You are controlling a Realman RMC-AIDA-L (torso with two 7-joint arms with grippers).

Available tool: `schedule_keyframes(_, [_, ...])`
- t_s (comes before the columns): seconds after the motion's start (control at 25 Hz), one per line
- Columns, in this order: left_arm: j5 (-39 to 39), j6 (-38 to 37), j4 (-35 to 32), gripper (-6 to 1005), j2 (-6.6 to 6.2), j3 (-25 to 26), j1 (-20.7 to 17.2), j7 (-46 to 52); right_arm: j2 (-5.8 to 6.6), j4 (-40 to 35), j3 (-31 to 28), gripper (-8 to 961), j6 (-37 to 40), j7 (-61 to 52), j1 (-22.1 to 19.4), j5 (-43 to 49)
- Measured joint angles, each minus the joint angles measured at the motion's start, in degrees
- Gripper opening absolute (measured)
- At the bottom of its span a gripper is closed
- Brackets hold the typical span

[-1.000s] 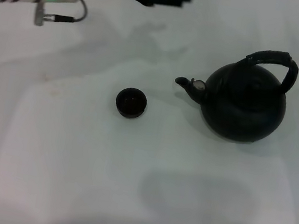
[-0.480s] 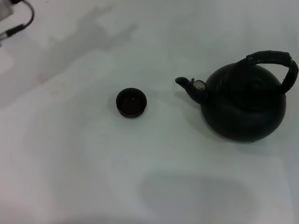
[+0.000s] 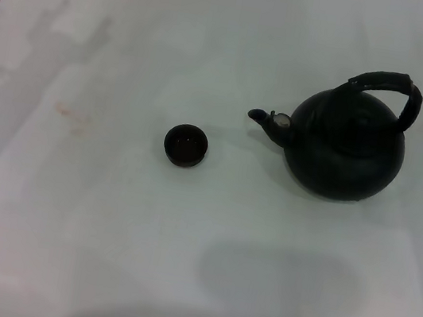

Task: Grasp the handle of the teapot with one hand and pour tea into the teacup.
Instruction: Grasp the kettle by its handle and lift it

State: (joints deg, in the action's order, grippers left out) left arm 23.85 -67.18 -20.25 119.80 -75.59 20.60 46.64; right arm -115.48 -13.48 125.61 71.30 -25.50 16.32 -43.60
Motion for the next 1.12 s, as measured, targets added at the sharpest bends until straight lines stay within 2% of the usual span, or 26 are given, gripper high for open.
schedule_keyframes(0.12, [-3.43,-0.94,2.55,885,0.03,0.05,0.34,-1.46,0.29,0.7,0.66,831,2.51,-2.82,-1.89,2.46])
schedule_keyframes(0.32, [-4.79,-0.6,4.3,885,-0.04,0.42,0.41,-2.55,0.22,4.99,0.87,831,11.14,-5.8,-5.48,11.72])
schedule_keyframes(0.48, [-7.46,-0.24,5.77,886,-0.12,0.35,1.28,-3.77,0.39,6.69,0.87,830,14.8,-7.59,-6.61,20.9])
schedule_keyframes(0.72, [-8.05,-0.23,7.75,886,-0.32,0.17,2.77,-3.93,-0.04,6.93,0.94,829,13.14,-8.74,-5.85,26.12])
schedule_keyframes(1.12, [-7.98,-0.6,8.45,886,-0.24,0.18,2.05,-3.66,-0.07,5.73,2.24,828,6.24,-9.19,-0.9,27.32])
